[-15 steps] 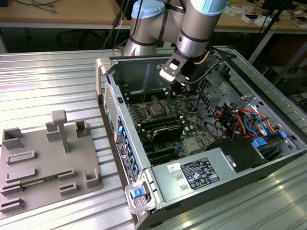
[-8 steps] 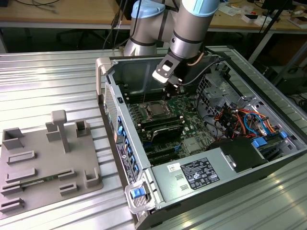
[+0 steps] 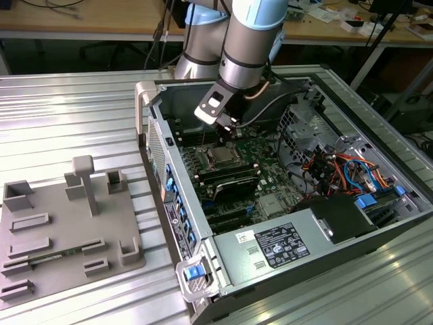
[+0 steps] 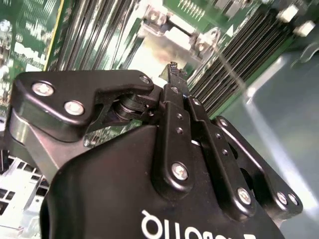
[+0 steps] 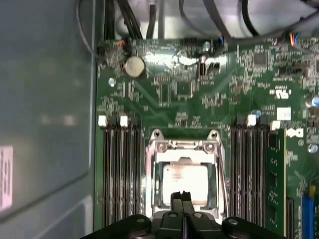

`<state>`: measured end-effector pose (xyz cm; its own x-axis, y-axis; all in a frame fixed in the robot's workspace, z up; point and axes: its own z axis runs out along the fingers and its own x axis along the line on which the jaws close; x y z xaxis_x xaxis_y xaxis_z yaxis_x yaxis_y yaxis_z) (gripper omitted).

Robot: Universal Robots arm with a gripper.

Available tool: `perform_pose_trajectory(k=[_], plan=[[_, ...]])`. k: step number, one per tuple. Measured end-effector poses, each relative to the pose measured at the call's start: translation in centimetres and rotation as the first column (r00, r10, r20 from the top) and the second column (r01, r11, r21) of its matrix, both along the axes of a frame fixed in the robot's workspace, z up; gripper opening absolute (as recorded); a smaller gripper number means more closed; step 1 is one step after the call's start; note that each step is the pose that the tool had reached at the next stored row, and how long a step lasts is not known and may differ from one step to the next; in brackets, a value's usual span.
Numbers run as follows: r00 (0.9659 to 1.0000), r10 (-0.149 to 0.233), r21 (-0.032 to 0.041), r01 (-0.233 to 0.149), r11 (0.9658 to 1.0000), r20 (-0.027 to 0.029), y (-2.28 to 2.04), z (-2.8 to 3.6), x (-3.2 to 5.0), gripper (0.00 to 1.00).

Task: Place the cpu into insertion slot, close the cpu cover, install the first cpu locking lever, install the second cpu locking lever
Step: 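Close the cpu cover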

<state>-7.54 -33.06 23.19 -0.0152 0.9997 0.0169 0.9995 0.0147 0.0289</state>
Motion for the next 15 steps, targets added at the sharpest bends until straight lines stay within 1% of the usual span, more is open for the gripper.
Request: perform_pose_trajectory(k=[2,5,9,12,15], plan=[[1.0,0.0,0.0,0.0,1.0,0.0,0.01,-0.24,-0.48,0.11],[1.0,0.0,0.0,0.0,1.0,0.0,0.03,-0.9,-1.08,0.11],[1.0,0.0,0.0,0.0,1.0,0.0,0.04,-1.82,-1.27,0.11],[1.0,0.0,0.0007,0.0,1.0,-0.0001,0.04,-2.33,-1.37,0.11],[1.0,0.0,0.0046,0.0,1.0,-0.0001,0.04,-2.51,-1.45,0.11]])
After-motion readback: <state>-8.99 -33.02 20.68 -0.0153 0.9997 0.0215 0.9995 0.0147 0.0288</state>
